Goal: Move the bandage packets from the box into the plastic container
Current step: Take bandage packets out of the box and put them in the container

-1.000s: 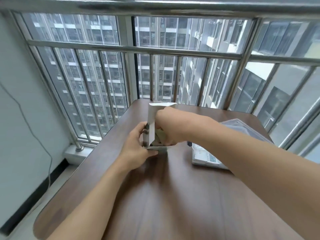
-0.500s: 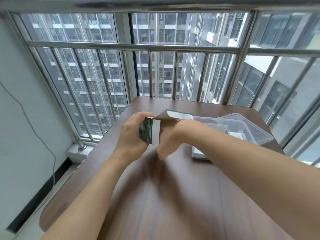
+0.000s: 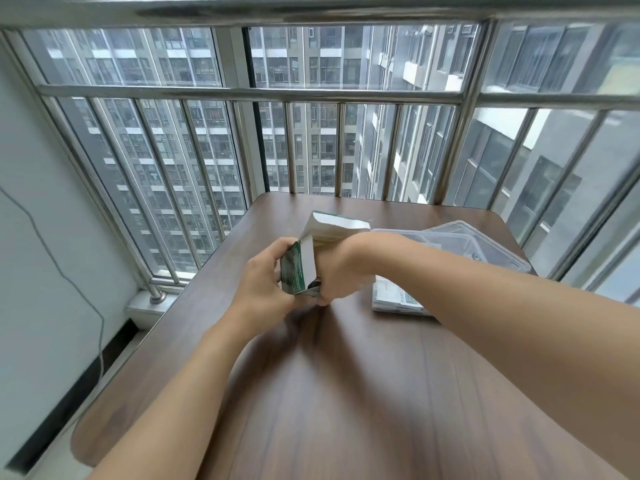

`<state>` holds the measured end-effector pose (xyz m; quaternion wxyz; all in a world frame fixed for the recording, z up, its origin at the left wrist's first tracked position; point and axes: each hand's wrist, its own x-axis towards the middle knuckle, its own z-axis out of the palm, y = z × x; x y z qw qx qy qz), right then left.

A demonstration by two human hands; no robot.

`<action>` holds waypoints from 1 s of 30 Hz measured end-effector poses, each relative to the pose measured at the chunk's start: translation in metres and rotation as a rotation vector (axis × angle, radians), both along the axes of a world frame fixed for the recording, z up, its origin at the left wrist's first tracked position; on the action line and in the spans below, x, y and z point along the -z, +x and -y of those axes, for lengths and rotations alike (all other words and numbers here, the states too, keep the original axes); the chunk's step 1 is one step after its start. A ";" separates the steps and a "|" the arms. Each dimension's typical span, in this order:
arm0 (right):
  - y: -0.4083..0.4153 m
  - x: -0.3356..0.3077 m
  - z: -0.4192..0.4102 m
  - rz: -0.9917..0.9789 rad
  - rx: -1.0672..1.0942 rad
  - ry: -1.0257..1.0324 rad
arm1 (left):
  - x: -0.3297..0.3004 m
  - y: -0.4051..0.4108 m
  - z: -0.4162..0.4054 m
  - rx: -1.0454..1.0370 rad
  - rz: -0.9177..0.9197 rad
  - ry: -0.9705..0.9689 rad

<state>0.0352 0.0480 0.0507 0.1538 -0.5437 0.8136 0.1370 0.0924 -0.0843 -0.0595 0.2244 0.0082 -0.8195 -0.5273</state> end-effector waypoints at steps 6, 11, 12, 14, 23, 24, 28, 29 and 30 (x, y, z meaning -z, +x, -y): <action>-0.004 -0.011 -0.010 0.122 0.102 -0.029 | 0.002 0.003 0.003 0.021 0.000 0.059; -0.013 -0.015 -0.017 0.251 0.139 -0.076 | 0.000 0.000 0.002 0.044 -0.013 0.018; -0.013 -0.014 -0.017 0.247 0.142 -0.084 | 0.000 0.000 0.002 0.044 -0.017 0.007; -0.012 -0.010 -0.014 0.190 0.125 -0.104 | 0.002 0.000 0.002 0.029 -0.022 -0.003; -0.017 0.003 0.000 0.147 0.127 0.011 | 0.004 -0.002 0.005 0.012 -0.006 0.005; -0.018 0.004 0.001 0.190 0.150 0.022 | 0.003 -0.003 0.005 0.019 -0.002 0.005; -0.022 0.001 0.001 0.386 0.256 0.025 | 0.003 -0.005 0.008 0.058 0.033 0.046; -0.021 -0.002 0.000 0.425 0.274 0.025 | 0.003 -0.005 0.008 0.065 0.042 0.057; -0.022 -0.005 0.000 0.441 0.283 0.028 | 0.002 -0.005 0.009 0.073 0.047 0.064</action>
